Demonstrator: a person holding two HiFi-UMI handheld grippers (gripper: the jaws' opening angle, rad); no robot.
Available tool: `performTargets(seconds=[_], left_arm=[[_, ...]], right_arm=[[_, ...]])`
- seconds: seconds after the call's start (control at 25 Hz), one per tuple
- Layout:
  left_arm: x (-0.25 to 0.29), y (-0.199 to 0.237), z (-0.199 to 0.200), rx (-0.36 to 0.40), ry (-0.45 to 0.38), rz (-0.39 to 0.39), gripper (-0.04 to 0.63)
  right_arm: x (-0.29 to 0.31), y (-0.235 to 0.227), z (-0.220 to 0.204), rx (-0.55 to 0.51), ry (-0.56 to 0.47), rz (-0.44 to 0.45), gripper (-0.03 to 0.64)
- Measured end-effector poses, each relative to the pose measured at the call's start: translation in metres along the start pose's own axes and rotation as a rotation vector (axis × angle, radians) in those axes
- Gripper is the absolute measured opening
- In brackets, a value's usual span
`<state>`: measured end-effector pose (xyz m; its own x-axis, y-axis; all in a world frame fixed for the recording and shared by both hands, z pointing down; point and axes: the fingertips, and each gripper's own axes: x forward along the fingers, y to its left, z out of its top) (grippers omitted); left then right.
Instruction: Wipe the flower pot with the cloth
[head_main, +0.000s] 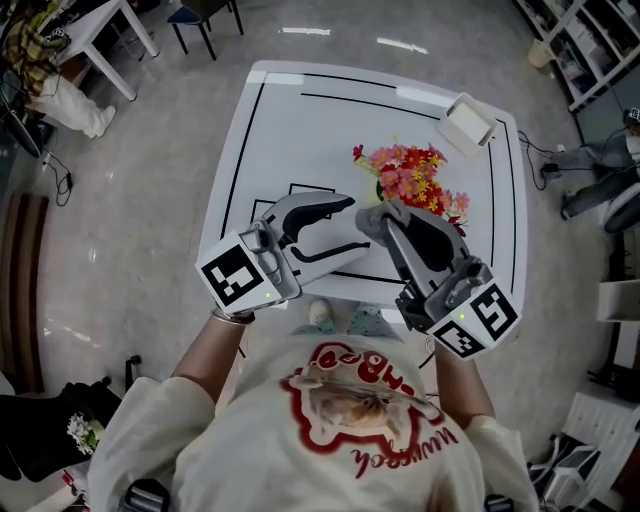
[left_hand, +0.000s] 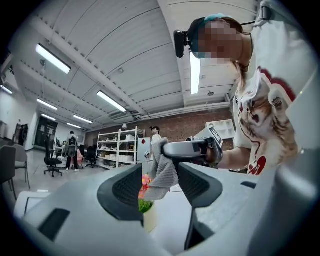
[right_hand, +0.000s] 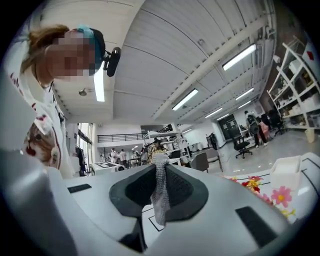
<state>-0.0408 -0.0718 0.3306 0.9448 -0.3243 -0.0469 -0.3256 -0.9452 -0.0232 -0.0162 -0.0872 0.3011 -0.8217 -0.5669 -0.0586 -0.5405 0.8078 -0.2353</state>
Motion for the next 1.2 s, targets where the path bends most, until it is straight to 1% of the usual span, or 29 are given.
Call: performTargets(seconds=[0.08, 0.16, 0.24, 0.36, 0.56, 0.68, 0.76, 0.84, 0.96, 1.08, 1.16, 1.2], left_arm=[[0.009, -0.001, 0.012, 0.058, -0.013, -0.012, 0.207], [0.019, 0.000, 0.020, 0.090, -0.025, -0.015, 0.207], [0.029, 0.002, 0.023, 0.113, -0.018, -0.021, 0.207], [0.041, 0.004, 0.024, 0.167, 0.014, -0.012, 0.207], [0.047, 0.011, 0.033, 0.191, 0.008, 0.050, 0.200], [0.048, 0.012, 0.036, 0.220, 0.021, 0.073, 0.173], [0.049, 0.012, 0.037, 0.231, 0.025, 0.085, 0.107], [0.051, 0.014, 0.038, 0.226, 0.019, 0.108, 0.091], [0.056, 0.017, 0.040, 0.173, -0.012, 0.124, 0.064], [0.057, 0.019, 0.043, 0.121, -0.041, 0.120, 0.051], [0.057, 0.022, 0.046, 0.115, -0.055, 0.116, 0.048], [0.059, 0.024, 0.047, 0.119, -0.061, 0.117, 0.046]], right_arm=[[0.002, 0.005, 0.013, 0.029, -0.006, 0.064, 0.043], [0.002, 0.006, 0.023, 0.010, -0.006, 0.098, 0.044], [0.001, 0.003, 0.029, -0.025, 0.010, 0.113, 0.044], [0.002, 0.000, 0.039, -0.040, 0.021, 0.135, 0.044], [0.004, -0.002, 0.044, -0.068, 0.044, 0.123, 0.044], [0.004, -0.003, 0.047, -0.062, 0.041, 0.118, 0.044], [0.004, -0.004, 0.049, -0.057, 0.041, 0.121, 0.044], [0.005, -0.006, 0.050, -0.080, 0.050, 0.116, 0.044], [0.006, -0.010, 0.051, -0.112, 0.059, 0.107, 0.046], [0.006, -0.011, 0.055, -0.088, 0.040, 0.121, 0.054], [0.006, -0.013, 0.058, -0.077, 0.029, 0.131, 0.056], [0.006, -0.016, 0.061, -0.075, 0.025, 0.132, 0.068]])
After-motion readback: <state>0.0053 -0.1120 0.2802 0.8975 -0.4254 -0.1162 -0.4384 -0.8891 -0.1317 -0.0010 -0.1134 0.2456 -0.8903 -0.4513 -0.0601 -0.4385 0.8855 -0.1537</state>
